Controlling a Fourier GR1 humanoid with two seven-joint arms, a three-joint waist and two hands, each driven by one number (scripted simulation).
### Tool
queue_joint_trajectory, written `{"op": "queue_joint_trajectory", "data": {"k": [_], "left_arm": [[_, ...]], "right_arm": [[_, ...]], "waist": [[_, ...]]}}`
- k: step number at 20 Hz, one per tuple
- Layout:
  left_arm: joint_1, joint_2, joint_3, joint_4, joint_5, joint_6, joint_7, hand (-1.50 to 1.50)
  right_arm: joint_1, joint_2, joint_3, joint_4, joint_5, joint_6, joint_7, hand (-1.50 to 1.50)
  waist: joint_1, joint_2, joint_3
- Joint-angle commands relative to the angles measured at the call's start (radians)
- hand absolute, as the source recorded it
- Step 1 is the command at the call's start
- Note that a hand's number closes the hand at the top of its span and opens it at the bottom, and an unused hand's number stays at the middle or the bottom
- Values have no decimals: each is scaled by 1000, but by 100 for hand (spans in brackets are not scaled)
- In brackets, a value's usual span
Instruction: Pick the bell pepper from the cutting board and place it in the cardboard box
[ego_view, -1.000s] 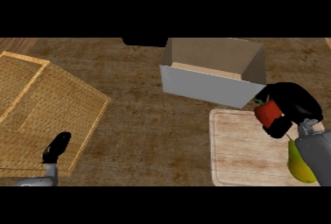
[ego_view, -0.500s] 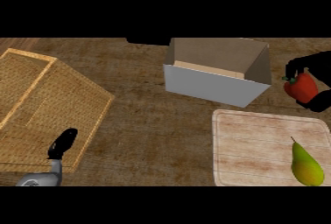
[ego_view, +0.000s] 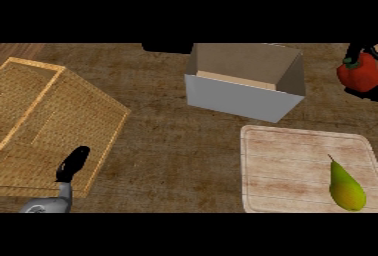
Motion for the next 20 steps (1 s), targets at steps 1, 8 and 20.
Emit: {"op": "queue_joint_trajectory", "data": {"k": [1,8,20], "left_arm": [[-19,-4,14,27,2,8,9,0],[11,1,14,10,5,-2,26,0],[31,2,38,6,21,-7,18,0]], "right_arm": [[-123,10,-16,126,-56,118,-160,150],[-237,77,36,224,-85,155,-149,150],[-435,347,160,294,-4,59,99,150]], "waist": [[-10,0,-4],[-42,-14,-5],[-64,-22,-7]]}}
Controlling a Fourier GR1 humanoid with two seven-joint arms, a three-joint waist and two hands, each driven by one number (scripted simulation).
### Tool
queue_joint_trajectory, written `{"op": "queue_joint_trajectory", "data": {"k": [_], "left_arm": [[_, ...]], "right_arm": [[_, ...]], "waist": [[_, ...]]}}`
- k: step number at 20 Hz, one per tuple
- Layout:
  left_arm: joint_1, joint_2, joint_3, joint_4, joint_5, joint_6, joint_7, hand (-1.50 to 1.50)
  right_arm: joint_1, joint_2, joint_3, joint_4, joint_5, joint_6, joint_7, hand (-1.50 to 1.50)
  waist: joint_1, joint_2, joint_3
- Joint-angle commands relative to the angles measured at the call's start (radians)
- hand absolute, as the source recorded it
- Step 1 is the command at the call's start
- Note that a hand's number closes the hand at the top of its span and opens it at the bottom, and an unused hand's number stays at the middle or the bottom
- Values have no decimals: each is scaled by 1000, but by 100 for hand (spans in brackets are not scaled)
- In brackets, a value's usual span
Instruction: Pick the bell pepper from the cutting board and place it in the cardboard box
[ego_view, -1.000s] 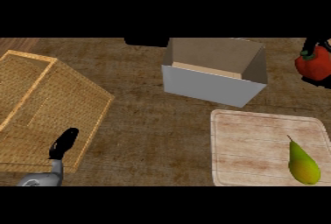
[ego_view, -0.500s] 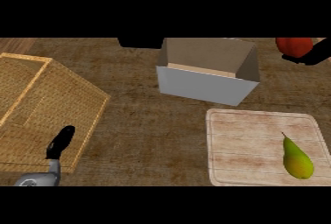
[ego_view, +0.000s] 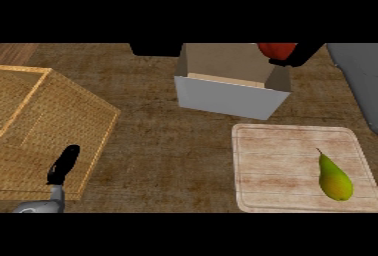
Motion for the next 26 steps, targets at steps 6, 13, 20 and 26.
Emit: {"op": "queue_joint_trajectory", "data": {"k": [6,13,20,26], "left_arm": [[23,-7,12,13,4,-2,-21,0],[-4,0,26,35,14,-13,-38,0],[1,-9,2,39,-3,-19,-44,0],[28,-28,-14,7,-13,-2,-43,0]], "right_arm": [[-71,211,89,78,107,-49,93,150],[-96,310,71,259,145,-116,163,-150],[-104,312,-16,324,91,-122,103,-150],[-104,312,-209,348,-87,-146,153,-150]], "waist": [[-10,-2,-1],[0,4,-1],[10,10,-1],[15,11,0]]}}
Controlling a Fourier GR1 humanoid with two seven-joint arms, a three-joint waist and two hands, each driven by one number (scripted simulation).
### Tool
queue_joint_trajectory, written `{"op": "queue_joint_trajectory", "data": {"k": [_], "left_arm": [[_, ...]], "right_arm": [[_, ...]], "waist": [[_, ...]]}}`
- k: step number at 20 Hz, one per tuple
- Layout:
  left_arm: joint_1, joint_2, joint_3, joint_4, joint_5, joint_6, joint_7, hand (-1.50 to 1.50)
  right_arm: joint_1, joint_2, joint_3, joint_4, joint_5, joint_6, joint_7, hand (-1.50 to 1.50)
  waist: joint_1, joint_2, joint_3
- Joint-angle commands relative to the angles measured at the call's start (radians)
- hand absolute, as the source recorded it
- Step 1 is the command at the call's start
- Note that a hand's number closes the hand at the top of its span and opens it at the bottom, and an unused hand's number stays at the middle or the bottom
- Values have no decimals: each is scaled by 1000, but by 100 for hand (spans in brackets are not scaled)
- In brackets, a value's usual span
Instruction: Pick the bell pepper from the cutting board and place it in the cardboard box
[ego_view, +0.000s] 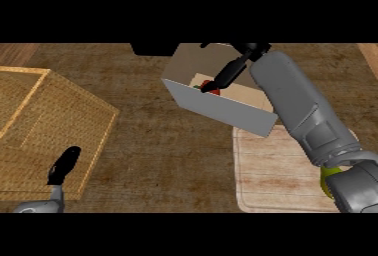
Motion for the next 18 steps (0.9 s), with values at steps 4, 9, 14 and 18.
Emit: {"op": "queue_joint_trajectory", "data": {"k": [4,9,14,18], "left_arm": [[-12,-15,-3,59,-5,4,-39,0],[-34,-5,-6,-1,4,-20,20,0],[-25,-20,-28,-21,-1,-18,3,0],[-50,-46,-40,1,-5,-2,11,0]], "right_arm": [[-63,-54,-207,70,-194,92,77,-150],[-57,-226,-304,104,-278,164,100,-150],[-41,-342,-349,130,-310,139,145,-150],[-28,-426,-380,137,-338,202,153,-150]], "waist": [[10,17,-1],[27,25,0],[59,41,1],[64,51,3]]}}
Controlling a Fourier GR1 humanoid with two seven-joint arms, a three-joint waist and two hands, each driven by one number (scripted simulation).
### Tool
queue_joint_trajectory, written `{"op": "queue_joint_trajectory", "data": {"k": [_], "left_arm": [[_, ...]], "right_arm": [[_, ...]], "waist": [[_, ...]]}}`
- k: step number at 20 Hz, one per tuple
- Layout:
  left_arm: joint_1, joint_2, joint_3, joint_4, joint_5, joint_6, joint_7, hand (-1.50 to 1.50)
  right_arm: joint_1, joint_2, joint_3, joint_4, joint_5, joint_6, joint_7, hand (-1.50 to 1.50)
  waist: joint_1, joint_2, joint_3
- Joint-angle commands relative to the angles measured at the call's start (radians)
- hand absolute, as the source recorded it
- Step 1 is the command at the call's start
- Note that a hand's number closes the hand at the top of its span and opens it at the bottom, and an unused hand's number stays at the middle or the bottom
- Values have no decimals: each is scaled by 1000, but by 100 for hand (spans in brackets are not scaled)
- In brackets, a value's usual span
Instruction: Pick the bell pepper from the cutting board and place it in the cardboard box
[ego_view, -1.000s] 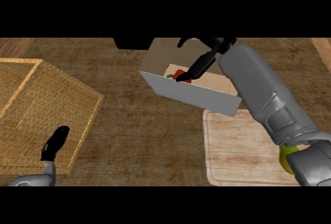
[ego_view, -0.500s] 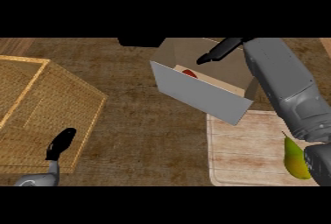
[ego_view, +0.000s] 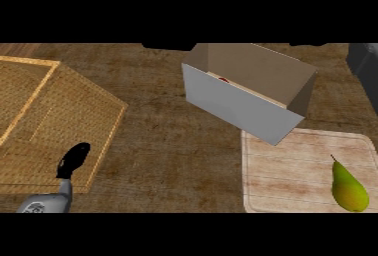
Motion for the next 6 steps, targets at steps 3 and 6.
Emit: {"op": "queue_joint_trajectory", "data": {"k": [3,6], "left_arm": [[18,-24,-30,-10,-11,6,-13,0],[-7,-3,-8,-10,17,-18,-5,0]], "right_arm": [[38,-138,-24,0,-17,84,-10,-150],[68,-172,-13,-9,-5,158,-46,-150]], "waist": [[27,14,1],[32,18,2]]}}
